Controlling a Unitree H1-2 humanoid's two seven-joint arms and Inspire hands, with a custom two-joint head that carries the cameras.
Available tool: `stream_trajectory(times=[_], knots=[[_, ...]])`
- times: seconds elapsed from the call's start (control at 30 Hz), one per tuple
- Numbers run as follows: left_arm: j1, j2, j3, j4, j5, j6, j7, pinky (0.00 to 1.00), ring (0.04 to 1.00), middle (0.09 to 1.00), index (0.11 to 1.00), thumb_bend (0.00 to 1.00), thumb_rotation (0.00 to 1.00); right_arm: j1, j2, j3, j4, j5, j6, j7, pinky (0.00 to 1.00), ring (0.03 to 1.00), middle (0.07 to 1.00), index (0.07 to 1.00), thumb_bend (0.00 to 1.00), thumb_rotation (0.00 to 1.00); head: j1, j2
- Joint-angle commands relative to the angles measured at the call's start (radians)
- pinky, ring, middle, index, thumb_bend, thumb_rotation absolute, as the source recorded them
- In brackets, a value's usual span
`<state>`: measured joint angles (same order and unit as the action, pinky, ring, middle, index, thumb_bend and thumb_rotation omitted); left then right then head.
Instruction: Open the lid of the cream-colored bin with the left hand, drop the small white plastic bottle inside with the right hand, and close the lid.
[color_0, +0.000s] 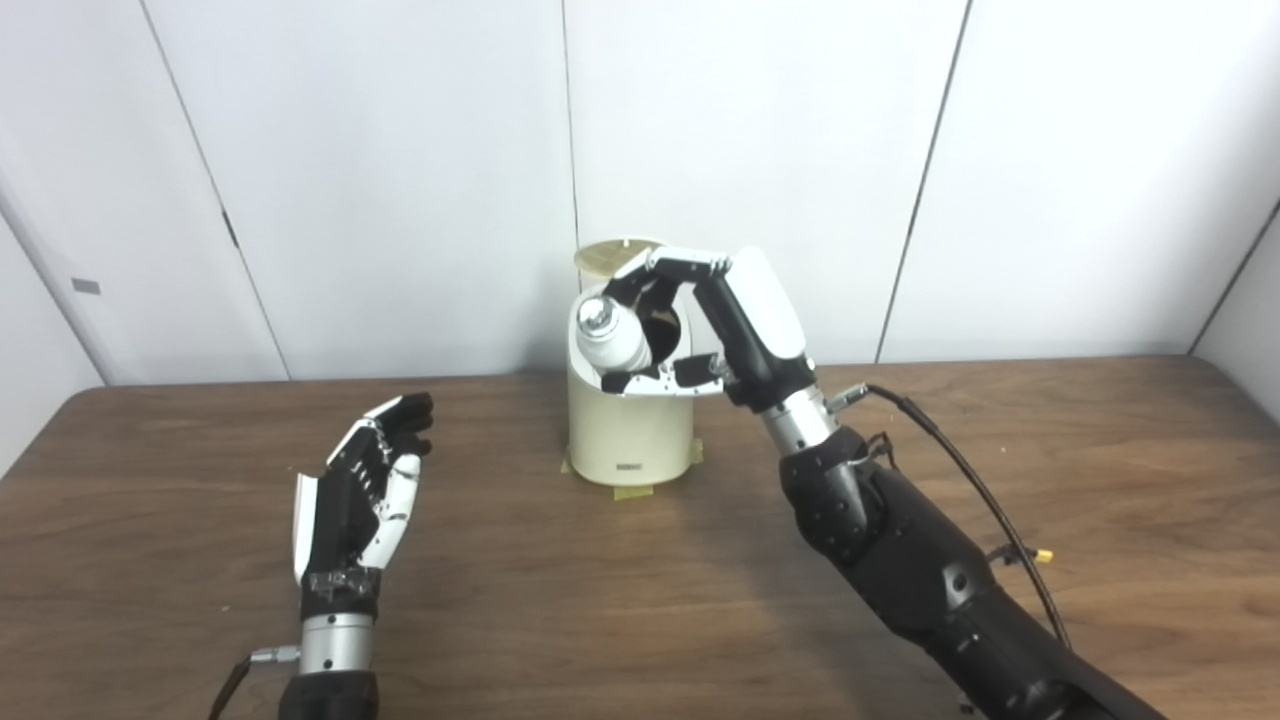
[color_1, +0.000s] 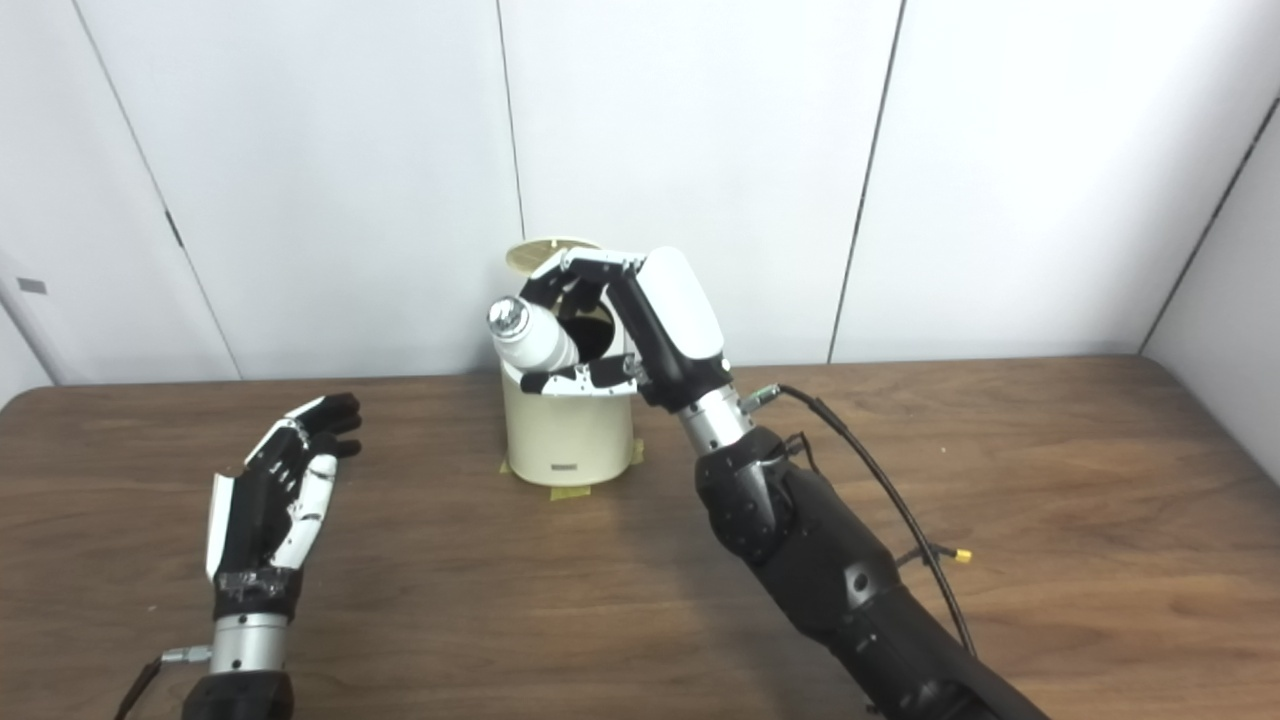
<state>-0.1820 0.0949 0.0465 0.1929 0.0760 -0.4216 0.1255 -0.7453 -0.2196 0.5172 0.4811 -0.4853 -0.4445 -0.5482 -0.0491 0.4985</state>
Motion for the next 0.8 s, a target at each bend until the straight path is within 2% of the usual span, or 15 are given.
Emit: stream_trajectory(times=[0.0,0.2,0.43,0.77], knots=[[0.074,-0.017,-0.018,0.056,0.045,-0.043,0.015,0.70,0.770,0.774,0.756,0.32,0.59,-0.078,-0.012,0.010,-0.003,-0.004,-0.025,-0.054,0.39,0.437,0.486,0.488,0.52,0.00,0.000,0.001],[0.075,-0.016,-0.020,0.056,0.055,-0.044,0.021,0.70,0.770,0.775,0.757,0.33,0.59,-0.103,-0.026,0.050,0.033,-0.032,-0.025,-0.125,0.38,0.435,0.484,0.489,0.52,0.00,0.000,0.001],[0.078,-0.015,-0.027,0.048,0.066,-0.042,0.028,0.70,0.769,0.776,0.758,0.32,0.60,-0.121,-0.039,0.078,0.067,-0.002,-0.025,-0.127,0.40,0.447,0.486,0.484,0.52,0.00,0.007,0.001],[0.083,-0.021,-0.030,0.037,0.073,-0.035,0.031,0.70,0.772,0.778,0.762,0.31,0.60,-0.164,-0.051,0.134,0.102,-0.010,-0.025,-0.184,0.39,0.438,0.485,0.490,0.52,0.00,0.015,0.000]])
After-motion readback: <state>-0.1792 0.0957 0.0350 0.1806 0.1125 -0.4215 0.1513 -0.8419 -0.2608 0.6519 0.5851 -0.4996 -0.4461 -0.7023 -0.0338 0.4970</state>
